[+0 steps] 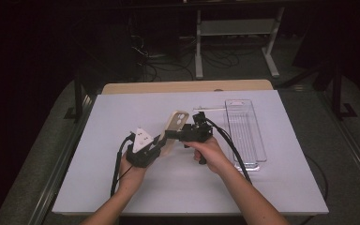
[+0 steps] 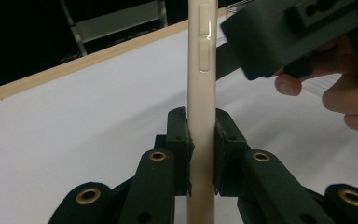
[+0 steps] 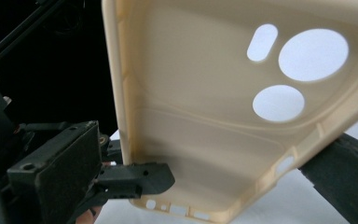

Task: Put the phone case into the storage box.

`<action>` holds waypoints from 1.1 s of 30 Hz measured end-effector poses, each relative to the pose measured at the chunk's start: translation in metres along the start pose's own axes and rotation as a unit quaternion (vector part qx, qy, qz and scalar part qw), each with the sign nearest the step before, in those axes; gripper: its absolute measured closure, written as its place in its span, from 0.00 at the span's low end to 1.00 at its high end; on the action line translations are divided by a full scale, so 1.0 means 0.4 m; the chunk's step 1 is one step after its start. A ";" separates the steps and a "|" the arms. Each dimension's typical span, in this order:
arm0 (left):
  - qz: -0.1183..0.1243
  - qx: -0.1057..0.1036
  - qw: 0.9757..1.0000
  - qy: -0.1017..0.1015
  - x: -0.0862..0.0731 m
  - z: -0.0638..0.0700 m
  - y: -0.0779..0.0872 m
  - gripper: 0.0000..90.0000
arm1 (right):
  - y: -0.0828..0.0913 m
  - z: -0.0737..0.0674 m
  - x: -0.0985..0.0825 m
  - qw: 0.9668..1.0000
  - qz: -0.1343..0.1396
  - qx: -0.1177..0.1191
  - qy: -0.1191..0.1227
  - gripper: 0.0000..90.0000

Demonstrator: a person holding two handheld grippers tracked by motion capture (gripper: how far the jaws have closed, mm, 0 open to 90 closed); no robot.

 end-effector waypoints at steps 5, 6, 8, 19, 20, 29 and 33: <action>0.003 -0.004 1.000 -0.001 0.002 0.010 -0.001 0.88 | -0.002 0.002 0.000 1.000 0.004 -0.002 -0.004 0.00; 0.001 -0.005 1.000 -0.003 0.001 0.011 0.000 0.88 | -0.003 0.002 0.000 1.000 0.005 -0.001 -0.005 0.00; 0.004 -0.008 1.000 0.008 0.001 0.018 -0.002 0.88 | -0.006 0.002 -0.001 1.000 0.007 -0.004 -0.008 0.00; 0.003 -0.013 1.000 -0.006 -0.001 0.028 -0.005 0.88 | -0.011 0.005 -0.001 1.000 0.013 -0.010 -0.019 0.00; 0.003 -0.013 1.000 -0.009 -0.001 0.028 -0.005 0.88 | -0.011 0.006 -0.001 1.000 0.014 -0.010 -0.019 0.02; 0.000 -0.018 1.000 -0.009 -0.006 0.039 -0.009 0.88 | -0.005 0.007 0.003 0.999 0.022 -0.015 -0.020 0.07; 0.000 -0.019 1.000 -0.008 -0.006 0.039 -0.011 0.87 | -0.003 0.010 0.002 0.999 0.021 -0.015 -0.022 0.09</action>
Point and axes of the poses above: each handheld gripper's, and its own axes: y roughly backward along the jaws, x roughly out of its top, z roughly to its right, the point moved 5 cm from there along -y, roughly forward along the jaws, and after that the axes turned 5 degrees about -z, right-handed, at the moved point
